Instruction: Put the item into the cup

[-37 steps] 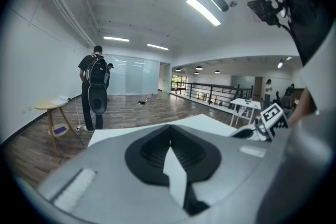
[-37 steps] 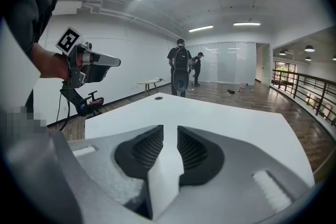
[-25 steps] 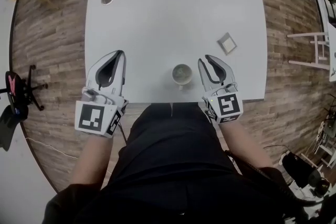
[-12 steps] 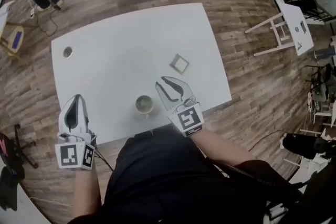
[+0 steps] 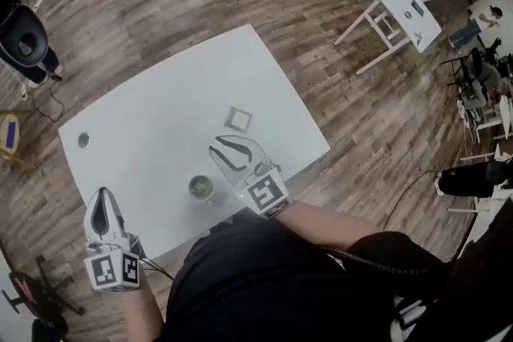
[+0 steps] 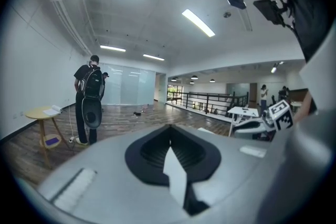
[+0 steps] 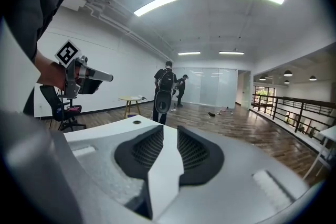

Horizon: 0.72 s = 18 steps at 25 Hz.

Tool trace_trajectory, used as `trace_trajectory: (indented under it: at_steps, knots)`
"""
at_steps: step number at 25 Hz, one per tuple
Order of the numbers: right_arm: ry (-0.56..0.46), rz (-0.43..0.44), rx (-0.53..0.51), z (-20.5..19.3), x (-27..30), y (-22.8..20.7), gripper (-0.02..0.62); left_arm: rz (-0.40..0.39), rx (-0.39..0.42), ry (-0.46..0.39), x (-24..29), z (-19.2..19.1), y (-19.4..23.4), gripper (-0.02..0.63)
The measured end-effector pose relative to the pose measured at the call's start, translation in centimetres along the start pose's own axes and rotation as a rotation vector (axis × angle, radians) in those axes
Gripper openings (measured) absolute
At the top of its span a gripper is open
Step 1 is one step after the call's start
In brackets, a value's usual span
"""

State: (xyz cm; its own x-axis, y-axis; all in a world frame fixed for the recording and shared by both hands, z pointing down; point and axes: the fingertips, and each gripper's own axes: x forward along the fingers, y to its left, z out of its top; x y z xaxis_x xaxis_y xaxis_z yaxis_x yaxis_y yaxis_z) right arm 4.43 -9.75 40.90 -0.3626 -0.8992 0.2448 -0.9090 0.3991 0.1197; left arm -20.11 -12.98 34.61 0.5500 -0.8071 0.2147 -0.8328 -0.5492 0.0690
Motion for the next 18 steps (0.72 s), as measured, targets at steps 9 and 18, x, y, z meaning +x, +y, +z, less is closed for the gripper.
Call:
trace_trajectory:
  at_steps: [9, 18]
  knots:
    - [-0.026, -0.050, -0.005, 0.9, -0.9, -1.7, 0.089, -0.015, 0.019, -0.027, 0.6, 0.9, -0.3, -0.002]
    - [-0.066, -0.069, -0.041, 2.5, -2.0, -2.9, 0.089, 0.002, 0.033, -0.090, -0.1, 2.7, -1.2, -0.002]
